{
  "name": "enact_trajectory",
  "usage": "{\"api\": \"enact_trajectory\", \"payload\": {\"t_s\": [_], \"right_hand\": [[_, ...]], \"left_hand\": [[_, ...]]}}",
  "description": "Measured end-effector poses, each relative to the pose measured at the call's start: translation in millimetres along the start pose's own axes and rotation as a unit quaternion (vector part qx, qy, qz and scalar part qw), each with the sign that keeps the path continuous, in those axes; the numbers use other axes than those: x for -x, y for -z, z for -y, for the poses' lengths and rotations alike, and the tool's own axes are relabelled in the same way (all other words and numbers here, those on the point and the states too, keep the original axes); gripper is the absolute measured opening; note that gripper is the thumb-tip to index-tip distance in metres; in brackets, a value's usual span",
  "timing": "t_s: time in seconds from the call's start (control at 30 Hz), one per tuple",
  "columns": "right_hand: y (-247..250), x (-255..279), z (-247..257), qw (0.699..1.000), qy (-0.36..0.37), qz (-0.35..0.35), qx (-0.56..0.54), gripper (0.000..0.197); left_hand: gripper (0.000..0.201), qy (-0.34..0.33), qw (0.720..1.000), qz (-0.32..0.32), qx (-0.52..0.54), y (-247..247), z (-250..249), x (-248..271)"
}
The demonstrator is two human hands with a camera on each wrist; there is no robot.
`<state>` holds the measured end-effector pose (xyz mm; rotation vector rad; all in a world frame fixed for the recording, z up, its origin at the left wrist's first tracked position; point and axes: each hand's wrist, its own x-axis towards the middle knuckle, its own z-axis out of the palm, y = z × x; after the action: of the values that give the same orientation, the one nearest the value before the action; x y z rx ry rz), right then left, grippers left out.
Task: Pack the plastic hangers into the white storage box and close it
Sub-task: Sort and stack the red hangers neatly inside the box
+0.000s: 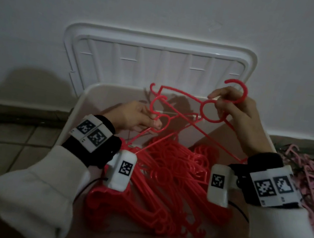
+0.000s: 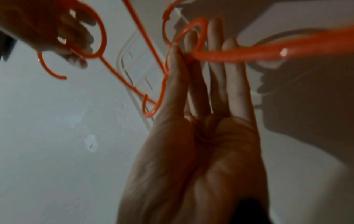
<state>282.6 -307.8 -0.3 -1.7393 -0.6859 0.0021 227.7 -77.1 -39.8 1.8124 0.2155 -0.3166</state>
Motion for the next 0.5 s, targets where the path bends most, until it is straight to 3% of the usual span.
{"api": "enact_trajectory", "payload": {"t_s": [0.1,0.2,0.3,0.43,0.5], "right_hand": [[-1.3,0.8,0.9,0.999,0.009,-0.013,0.038,0.019],[-2.9,0.4,0.1,0.998,0.032,-0.049,0.002,0.016],[-7.5,1.9,1.4,0.999,0.030,-0.022,0.000,0.016],[-13.1,9.0,11.5,0.993,0.016,0.046,0.112,0.012],[-15.0,8.8,10.1,0.993,0.026,0.064,0.094,0.020]], "left_hand": [[0.018,0.004,1.000,0.017,0.009,5.2,-4.7,7.0],[0.009,-0.022,0.999,0.034,0.017,4.7,-13.1,15.2],[0.015,-0.078,0.996,0.036,0.030,-5.2,-22.0,21.8],[0.012,-0.121,0.991,0.047,0.023,-21.1,-28.6,28.3],[0.028,-0.132,0.989,0.071,0.010,-27.0,-29.3,30.3]]}}
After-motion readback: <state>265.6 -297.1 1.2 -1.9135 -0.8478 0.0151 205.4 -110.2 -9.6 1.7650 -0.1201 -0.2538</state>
